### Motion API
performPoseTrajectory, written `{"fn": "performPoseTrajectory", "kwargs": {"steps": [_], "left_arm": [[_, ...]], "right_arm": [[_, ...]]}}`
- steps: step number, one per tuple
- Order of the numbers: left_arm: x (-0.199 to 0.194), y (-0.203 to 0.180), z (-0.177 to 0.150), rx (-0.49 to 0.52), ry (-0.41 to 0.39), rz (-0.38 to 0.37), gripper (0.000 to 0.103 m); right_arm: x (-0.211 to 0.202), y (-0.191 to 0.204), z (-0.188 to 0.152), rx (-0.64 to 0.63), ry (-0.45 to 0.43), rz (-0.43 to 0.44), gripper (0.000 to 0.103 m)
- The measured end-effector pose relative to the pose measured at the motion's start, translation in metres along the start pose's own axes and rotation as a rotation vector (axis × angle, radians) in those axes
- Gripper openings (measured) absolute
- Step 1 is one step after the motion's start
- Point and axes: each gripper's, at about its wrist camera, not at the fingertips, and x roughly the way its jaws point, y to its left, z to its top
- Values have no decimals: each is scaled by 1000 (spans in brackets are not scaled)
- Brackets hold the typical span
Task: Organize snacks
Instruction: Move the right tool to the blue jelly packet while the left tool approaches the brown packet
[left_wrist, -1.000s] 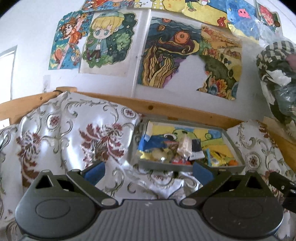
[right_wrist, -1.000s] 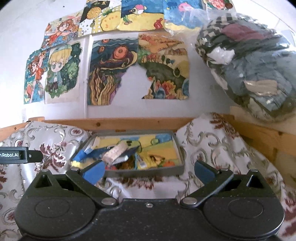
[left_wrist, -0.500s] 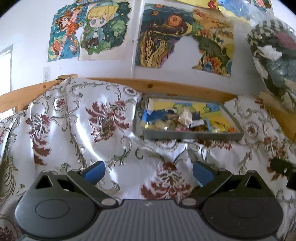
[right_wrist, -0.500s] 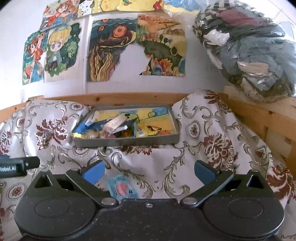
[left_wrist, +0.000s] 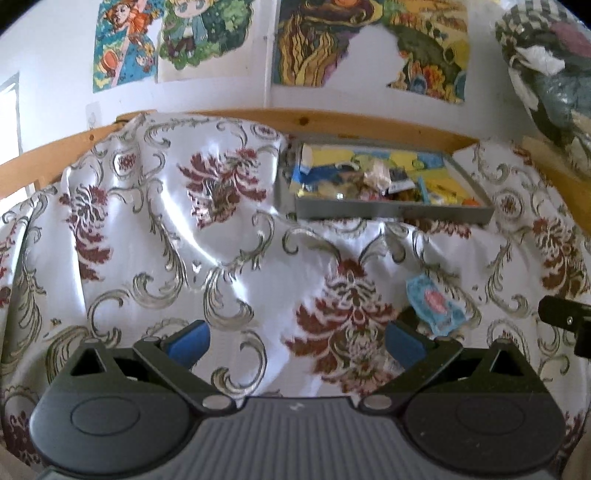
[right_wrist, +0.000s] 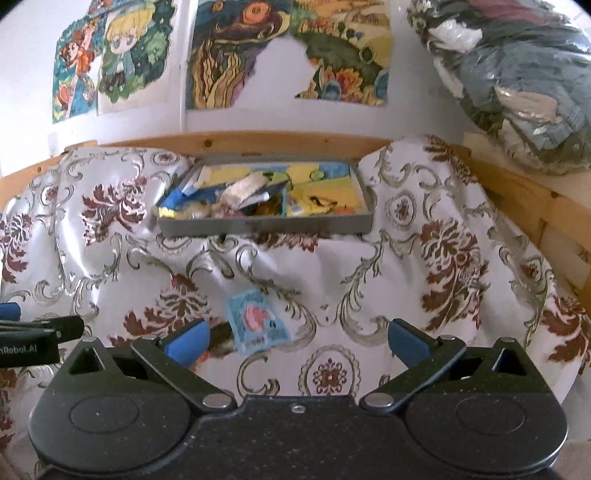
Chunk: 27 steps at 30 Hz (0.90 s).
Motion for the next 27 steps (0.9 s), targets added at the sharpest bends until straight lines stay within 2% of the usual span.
{"fn": "performPoseTrajectory", "kwargs": {"steps": [11,27], "left_arm": [[5,-7,-7,49,67,-3,103],[21,-6,-5,33,125,-9,103]], "right_arm": [[10,3,-3,-15,81,8,102],[32,0,-2,9,198,41,102]]}}
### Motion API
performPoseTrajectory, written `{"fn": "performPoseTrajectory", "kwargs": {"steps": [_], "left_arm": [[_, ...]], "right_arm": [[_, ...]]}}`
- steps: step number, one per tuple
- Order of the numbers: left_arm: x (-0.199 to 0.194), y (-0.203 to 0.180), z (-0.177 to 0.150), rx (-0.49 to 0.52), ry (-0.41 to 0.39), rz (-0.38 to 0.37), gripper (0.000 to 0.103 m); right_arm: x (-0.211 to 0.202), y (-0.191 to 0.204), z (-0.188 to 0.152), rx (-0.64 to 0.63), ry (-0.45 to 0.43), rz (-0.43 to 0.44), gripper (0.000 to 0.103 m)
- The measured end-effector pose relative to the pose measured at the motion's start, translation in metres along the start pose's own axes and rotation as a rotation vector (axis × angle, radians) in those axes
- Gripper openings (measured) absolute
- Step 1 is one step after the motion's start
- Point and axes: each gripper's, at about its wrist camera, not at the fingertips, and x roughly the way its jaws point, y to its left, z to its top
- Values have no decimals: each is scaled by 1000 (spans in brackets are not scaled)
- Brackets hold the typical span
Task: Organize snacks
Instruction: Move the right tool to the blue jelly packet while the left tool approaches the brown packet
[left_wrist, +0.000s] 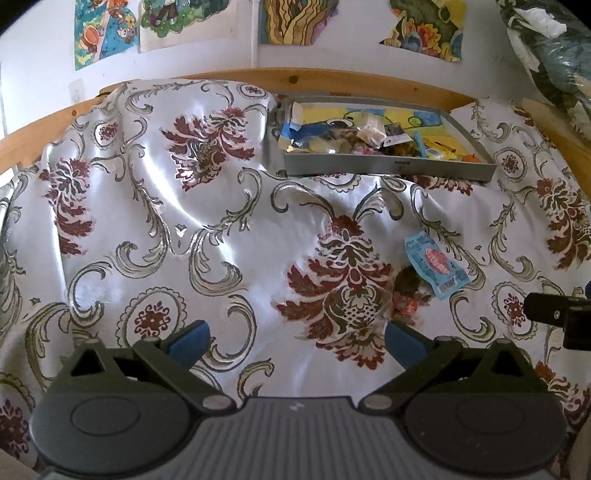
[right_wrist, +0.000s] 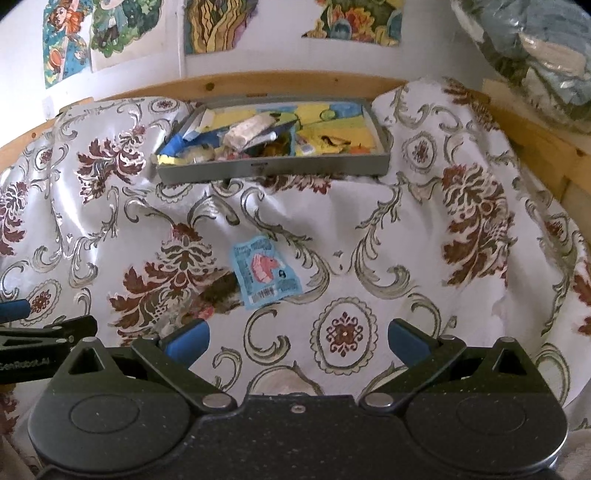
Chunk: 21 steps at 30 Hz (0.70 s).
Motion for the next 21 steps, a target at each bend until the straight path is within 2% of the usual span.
{"fn": "performPoseTrajectory", "kwargs": {"steps": [7,11,21], "left_arm": [[12,2,5,-37,23,-33,103],[21,-5,10,-2,20,-30,103],[44,-25,13,67,30,-57,103]], "right_arm": [[15,-5,6,32,57,53,102],[28,-7,13,36,88,76,102],[56,-14,27,-46,91,18,102]]}}
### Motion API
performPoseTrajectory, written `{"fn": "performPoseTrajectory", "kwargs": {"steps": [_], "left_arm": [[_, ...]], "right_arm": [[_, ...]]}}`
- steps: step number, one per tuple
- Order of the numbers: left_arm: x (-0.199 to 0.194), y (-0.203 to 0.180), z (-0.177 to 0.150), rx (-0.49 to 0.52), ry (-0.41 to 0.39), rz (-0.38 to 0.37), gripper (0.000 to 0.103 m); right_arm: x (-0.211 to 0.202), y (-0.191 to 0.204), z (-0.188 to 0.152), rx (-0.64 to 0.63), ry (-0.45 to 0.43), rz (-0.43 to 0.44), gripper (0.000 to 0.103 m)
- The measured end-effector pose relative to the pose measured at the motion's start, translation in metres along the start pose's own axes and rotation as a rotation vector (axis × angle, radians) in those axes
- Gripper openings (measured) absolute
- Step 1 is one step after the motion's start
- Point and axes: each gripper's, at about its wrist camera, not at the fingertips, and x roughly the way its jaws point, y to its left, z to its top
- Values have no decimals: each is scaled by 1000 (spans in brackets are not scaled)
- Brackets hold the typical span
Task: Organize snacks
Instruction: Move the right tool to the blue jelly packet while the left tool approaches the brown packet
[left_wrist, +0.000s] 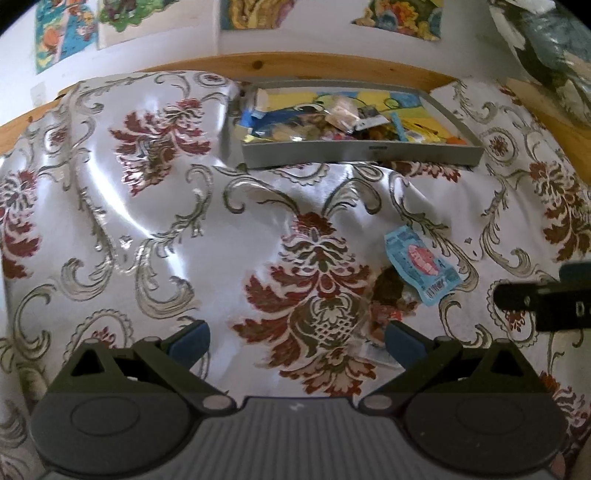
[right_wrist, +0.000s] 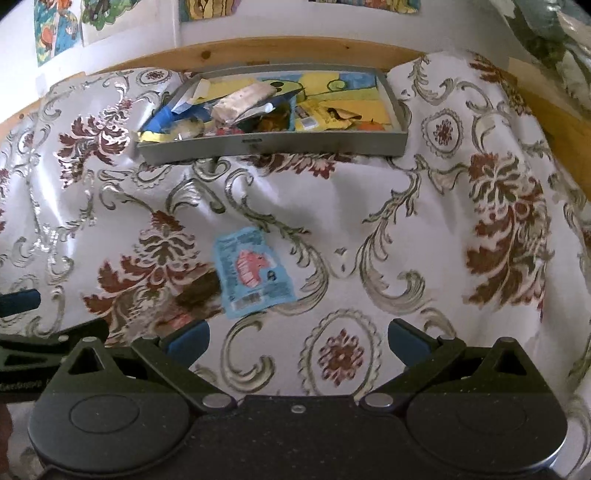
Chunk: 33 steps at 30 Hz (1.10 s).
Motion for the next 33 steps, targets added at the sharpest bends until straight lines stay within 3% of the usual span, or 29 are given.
{"fn": "performPoseTrajectory", "kwargs": {"steps": [7,16,20,25,33], "left_arm": [[15,-11,-2,53,22,-43,103],[33,-26,-2,127,22,-117,103],[45,-32,0,177,27,-185,103],[56,-41,3,241,18,-208,103],[71,-33,13,197,29,-245,102]], "right_arm": [[22,-3,10,-56,-9,-10,102],[52,-4,26,-117,-21,87,102],[65,-6,32,-137,-18,147,102],[80,1,33,-198,3,204,102],[106,5,36,-228,6,209,102]]}}
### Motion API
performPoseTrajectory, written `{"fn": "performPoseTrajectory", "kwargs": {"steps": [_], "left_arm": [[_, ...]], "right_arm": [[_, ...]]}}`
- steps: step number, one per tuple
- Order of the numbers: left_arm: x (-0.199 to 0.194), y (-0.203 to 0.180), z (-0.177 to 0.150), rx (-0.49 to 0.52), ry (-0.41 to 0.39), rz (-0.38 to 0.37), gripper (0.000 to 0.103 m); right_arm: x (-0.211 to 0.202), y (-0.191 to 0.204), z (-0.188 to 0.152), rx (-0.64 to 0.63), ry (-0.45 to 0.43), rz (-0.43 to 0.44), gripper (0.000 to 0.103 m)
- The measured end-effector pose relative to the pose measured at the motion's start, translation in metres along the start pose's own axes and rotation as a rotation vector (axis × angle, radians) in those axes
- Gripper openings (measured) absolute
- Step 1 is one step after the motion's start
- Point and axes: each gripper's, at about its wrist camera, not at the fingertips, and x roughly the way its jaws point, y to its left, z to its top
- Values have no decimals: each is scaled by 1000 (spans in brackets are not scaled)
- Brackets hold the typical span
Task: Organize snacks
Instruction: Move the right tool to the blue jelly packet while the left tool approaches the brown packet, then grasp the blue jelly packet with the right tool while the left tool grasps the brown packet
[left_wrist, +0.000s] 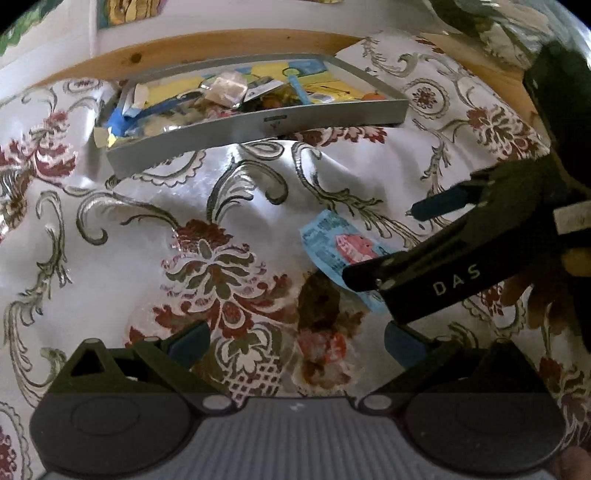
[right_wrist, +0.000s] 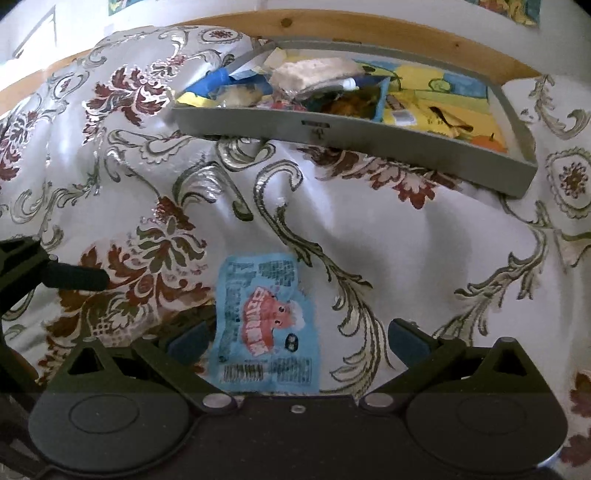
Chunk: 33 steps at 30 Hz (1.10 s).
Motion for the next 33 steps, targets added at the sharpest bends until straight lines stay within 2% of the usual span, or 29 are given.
{"fn": "performPoseTrajectory", "kwargs": {"steps": [2,8,13,15,18,22,26,29,33], "left_arm": [[2,3,0,-10,5,-11,102],[10,3,1,-4,22,-13,93],[11,7,1,-23,23,-29,89],[11,6,1,-17,23,-29,86],[11,4,2,-7,25,-30,83],[10,2,3,8,28,-25,78],[9,3,4,3,31,-35,64],[9,3,5,-9,34,-41,61],[11,4,6,-16,36,-46,61]], "right_arm": [[5,-2,1,8,3,2,102],[15,-3,4,15,30,51,102],[16,-4,5,35,49,50,101],[17,-5,6,44,58,32,94],[17,-4,6,44,65,11,88],[15,-4,8,58,78,16,77],[11,-4,9,50,84,-4,56],[8,-12,9,80,89,-6,53],[9,-21,8,127,99,9,55]]}}
